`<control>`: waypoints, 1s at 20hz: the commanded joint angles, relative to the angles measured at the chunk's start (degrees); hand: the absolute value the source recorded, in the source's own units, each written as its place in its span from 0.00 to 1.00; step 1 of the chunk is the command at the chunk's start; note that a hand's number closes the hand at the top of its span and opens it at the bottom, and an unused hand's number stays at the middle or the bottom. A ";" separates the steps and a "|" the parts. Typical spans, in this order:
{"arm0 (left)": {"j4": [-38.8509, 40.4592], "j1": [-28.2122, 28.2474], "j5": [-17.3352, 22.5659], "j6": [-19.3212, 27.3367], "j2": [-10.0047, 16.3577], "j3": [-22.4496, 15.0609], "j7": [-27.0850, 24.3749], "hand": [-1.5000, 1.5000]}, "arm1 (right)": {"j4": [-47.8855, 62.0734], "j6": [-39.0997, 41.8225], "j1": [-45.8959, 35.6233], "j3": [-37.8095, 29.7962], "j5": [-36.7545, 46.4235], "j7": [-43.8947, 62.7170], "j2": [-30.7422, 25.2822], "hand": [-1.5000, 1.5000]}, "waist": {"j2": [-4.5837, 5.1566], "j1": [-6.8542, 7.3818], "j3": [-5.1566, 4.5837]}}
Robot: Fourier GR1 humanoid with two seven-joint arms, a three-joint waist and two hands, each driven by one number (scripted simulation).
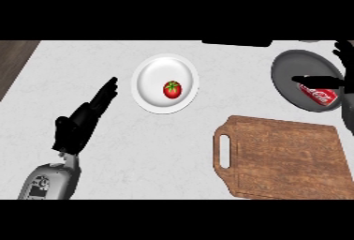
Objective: Pick the can from the cutting board and place it in the pan
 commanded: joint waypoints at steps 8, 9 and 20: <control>0.02 -1.58 0.91 -0.20 1.27 2.31 1.67 0.50 | 1.17 21.30 9.15 -7.00 -7.80 -13.39 -4.87 0.00 | -0.69 -1.82 -0.08; -0.61 -1.56 0.85 -0.05 1.28 2.31 1.69 0.50 | 0.78 24.98 8.94 -6.60 -7.40 -13.44 -8.13 0.00 | -0.56 -1.56 -0.01; -1.27 0.06 1.05 0.35 0.57 2.73 2.45 0.50 | 0.62 29.17 17.26 -7.89 -8.95 -26.30 -6.08 0.00 | -1.36 -2.34 -0.20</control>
